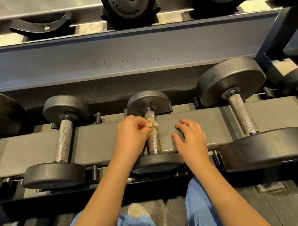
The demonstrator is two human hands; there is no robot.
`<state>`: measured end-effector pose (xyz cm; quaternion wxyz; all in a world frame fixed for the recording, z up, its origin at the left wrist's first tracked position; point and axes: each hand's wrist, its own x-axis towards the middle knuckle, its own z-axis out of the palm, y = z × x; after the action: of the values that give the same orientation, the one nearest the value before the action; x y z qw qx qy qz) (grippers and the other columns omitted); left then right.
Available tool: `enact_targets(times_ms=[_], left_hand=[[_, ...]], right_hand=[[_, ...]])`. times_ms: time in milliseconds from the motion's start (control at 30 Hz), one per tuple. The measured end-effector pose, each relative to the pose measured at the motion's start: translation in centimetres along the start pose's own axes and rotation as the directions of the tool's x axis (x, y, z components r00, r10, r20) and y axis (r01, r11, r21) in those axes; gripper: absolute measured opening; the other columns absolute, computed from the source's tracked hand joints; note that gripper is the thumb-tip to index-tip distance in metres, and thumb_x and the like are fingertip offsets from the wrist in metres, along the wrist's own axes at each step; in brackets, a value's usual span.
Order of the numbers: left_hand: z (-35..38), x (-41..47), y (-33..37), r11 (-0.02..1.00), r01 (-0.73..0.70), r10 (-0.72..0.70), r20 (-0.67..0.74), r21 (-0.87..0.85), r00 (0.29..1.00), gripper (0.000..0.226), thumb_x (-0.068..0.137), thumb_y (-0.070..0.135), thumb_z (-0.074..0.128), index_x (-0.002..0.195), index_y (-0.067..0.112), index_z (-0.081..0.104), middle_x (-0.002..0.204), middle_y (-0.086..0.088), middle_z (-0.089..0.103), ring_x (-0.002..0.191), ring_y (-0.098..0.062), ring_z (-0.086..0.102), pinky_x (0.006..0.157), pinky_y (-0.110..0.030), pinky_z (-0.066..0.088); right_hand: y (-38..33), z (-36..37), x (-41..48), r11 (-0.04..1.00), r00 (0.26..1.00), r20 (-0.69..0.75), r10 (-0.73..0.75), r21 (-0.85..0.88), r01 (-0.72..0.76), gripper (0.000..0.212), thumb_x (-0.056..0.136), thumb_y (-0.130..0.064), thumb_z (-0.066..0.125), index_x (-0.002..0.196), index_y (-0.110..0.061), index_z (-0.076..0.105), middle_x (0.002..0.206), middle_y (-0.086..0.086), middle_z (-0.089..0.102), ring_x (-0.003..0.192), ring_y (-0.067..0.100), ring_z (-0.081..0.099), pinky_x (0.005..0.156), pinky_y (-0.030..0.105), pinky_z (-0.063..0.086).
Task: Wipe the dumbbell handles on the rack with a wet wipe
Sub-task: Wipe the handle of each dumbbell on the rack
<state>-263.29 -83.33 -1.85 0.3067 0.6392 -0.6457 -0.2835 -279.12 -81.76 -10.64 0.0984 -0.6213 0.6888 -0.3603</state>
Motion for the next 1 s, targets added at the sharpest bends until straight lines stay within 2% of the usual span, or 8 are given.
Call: enact_targets(times_ms=[100,267,367,433,500,700,867,1000], left_hand=[[0.2,0.5,0.4,1.0,0.019,-0.019,-0.015,0.022,1.0,0.008,0.083,0.018,0.072,0.09,0.015,0.074,0.09,0.003,0.065,0.086,-0.01,0.06,0.078,-0.023,0.049],[-1.0,-1.5,-0.3,0.994,0.056,-0.076,0.243,0.089,0.967,0.006,0.081,0.02,0.074,0.078,0.022,0.07,0.079,0.005,0.065,0.076,-0.005,0.057,0.065,-0.013,0.042],[-1.2,-2.0,-0.4,0.997,0.072,-0.07,0.211,-0.003,0.975,0.004,0.08,0.02,0.075,0.082,0.021,0.072,0.08,0.005,0.068,0.076,-0.005,0.06,0.064,-0.012,0.043],[-1.0,-1.8,-0.2,0.981,0.061,-0.043,0.099,-0.184,0.994,0.009,0.079,0.019,0.076,0.079,0.026,0.07,0.076,0.008,0.068,0.073,-0.003,0.062,0.065,-0.014,0.046],[-0.8,-1.5,0.5,0.956,0.0,0.009,0.028,-0.293,1.0,0.013,0.08,0.016,0.074,0.081,0.027,0.069,0.074,0.009,0.068,0.068,0.003,0.062,0.064,-0.013,0.048],[-0.8,-1.1,1.2,0.948,-0.065,0.091,0.071,-0.313,0.993,0.018,0.092,0.016,0.06,0.097,0.032,0.067,0.087,0.016,0.067,0.085,0.005,0.062,0.068,-0.004,0.045],[-1.6,1.1,0.0,0.969,-0.221,0.199,-0.184,-0.107,0.962,0.035,0.096,0.012,0.05,0.131,0.015,0.054,0.121,0.01,0.048,0.109,0.003,0.045,0.096,-0.007,0.035],[-1.2,2.9,-1.0,0.978,-0.208,0.209,-0.12,0.021,0.971,0.041,0.098,0.016,0.048,0.138,0.014,0.046,0.134,0.004,0.044,0.125,-0.008,0.038,0.104,-0.02,0.028]], right_hand=[[0.0,-0.1,-0.2,1.0,1.0,0.017,0.005,0.011,-0.005,0.03,0.088,-0.016,0.062,0.117,-0.007,0.064,0.128,0.007,0.056,0.123,0.024,0.044,0.103,0.041,0.034],[-0.2,-0.8,0.0,1.0,0.999,0.046,-0.007,-0.007,0.007,0.026,0.089,-0.015,0.062,0.114,-0.007,0.067,0.126,0.008,0.058,0.121,0.025,0.046,0.102,0.041,0.035],[-1.7,-2.2,0.3,0.984,0.999,0.045,-0.013,0.177,0.005,0.019,0.09,-0.013,0.061,0.107,-0.012,0.07,0.115,0.002,0.064,0.112,0.015,0.053,0.097,0.028,0.041],[-3.6,-3.6,0.4,0.908,0.994,0.112,-0.002,0.417,-0.045,0.019,0.091,-0.011,0.06,0.106,-0.017,0.069,0.108,-0.002,0.067,0.098,0.001,0.059,0.086,0.013,0.044],[-5.7,-4.5,0.3,0.742,0.97,0.241,-0.012,0.653,-0.153,0.022,0.091,-0.01,0.059,0.106,-0.024,0.066,0.105,-0.002,0.069,0.094,0.002,0.064,0.083,0.015,0.05],[-6.6,-5.1,1.6,0.62,0.956,0.292,0.044,0.742,-0.255,0.021,0.085,-0.009,0.067,0.099,-0.025,0.068,0.094,-0.004,0.072,0.089,0.005,0.068,0.076,0.018,0.054],[-6.9,-3.2,3.8,0.847,0.986,0.111,0.126,0.505,-0.165,0.016,0.085,-0.017,0.069,0.102,-0.019,0.067,0.085,-0.01,0.065,0.08,0.003,0.064,0.072,0.019,0.055],[-6.2,-2.2,3.6,0.915,0.975,0.193,0.106,0.365,-0.172,0.013,0.088,-0.022,0.065,0.097,-0.017,0.073,0.078,-0.011,0.066,0.077,0.001,0.062,0.073,0.021,0.054]])
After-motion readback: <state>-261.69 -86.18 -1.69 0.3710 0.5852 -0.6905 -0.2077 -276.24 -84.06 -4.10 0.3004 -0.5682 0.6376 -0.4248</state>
